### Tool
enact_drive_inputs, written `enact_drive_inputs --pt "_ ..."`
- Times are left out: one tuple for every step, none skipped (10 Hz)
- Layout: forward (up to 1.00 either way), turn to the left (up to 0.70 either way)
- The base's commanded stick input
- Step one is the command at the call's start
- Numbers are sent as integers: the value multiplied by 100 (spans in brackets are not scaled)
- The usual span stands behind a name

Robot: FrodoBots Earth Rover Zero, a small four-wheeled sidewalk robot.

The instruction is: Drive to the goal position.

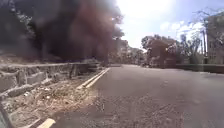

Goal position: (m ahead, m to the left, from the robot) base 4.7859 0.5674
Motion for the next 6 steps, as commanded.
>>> enact_drive_inputs --pt "50 0" --pt "50 0" --pt "50 0" --pt "50 0" --pt "50 0" --pt "50 0"
